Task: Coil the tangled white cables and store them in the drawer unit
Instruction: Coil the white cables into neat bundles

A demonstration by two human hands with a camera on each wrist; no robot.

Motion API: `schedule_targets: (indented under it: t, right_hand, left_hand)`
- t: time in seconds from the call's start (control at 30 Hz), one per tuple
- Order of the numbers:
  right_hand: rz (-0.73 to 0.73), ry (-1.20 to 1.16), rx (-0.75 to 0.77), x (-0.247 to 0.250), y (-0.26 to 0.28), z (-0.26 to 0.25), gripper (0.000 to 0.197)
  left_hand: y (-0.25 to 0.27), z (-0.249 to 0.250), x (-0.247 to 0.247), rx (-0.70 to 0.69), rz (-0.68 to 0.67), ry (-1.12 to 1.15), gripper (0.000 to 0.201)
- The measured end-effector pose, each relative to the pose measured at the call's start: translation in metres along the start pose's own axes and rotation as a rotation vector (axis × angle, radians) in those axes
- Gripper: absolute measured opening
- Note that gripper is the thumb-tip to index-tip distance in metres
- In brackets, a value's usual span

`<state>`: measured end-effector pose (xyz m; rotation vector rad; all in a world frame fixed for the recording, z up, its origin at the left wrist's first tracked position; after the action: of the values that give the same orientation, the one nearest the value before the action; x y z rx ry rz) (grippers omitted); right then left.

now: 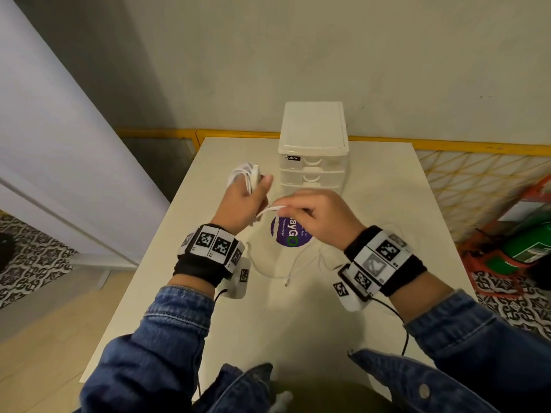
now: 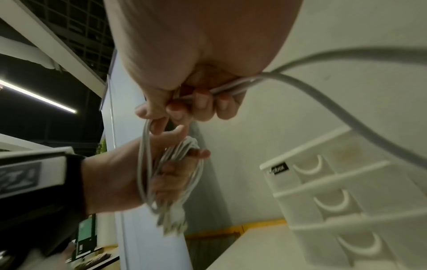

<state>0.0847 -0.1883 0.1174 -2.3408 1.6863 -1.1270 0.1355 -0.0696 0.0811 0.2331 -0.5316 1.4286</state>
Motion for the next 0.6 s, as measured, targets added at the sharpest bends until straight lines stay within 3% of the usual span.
schedule_targets:
  t: [0.07,0.13,0.17,0.23,0.3,0.37,0.5,0.6]
  right_hand:
    - [0.075,-0.027,0.015,0.017,-0.008,-0.005,0.020]
    - [0.149,-0.061,-0.039,0.034,-0.015,0.003,0.015]
    - [0.177,-0.048,-0.070,0.041,-0.018,0.008,0.017]
    - [0.192,-0.033,-0.112,0.051,-0.022,0.023,0.023]
    - [0.185,-0.081,-0.127,0.055,-0.023,0.036,0.023]
    - [0.196,-0.122,-0.160,0.055,-0.019,0.053,0.015]
    - [0.135,-0.058,-0.383,0.027,0.016,0.107,0.028]
    - [0.005,-0.008,-0.473,-0.008,0.043,0.126,0.021]
  left_hand:
    - [0.006,0.002,-0.026,0.042,-0.216,-0.008,0.068]
    - [0.017,0.007,-0.056,0.067,-0.443,0.140,0.093]
    - [0.022,0.011,-0.068,0.079,-0.523,0.246,0.096]
    - [0.030,0.022,-0.083,0.089,-0.612,0.401,0.077]
    - [0.034,0.033,-0.089,0.090,-0.627,0.505,0.045]
    - [0.034,0.043,-0.089,0.084,-0.617,0.625,0.030]
    - [0.022,0.062,-0.069,0.014,-0.554,0.948,0.026]
    - [0.012,0.070,-0.053,-0.043,-0.513,1.138,0.032]
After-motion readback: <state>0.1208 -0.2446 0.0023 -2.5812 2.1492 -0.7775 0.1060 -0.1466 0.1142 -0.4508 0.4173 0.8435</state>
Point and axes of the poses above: each hand's wrist, its own y-axis away from the middle knuckle, its own x-axis out of the back of the hand, z = x × y, the point moved 10 cm from there along -y, towards the middle knuckle, and after that the axes turned 7 degrees about -y, right-handed, at the moved point
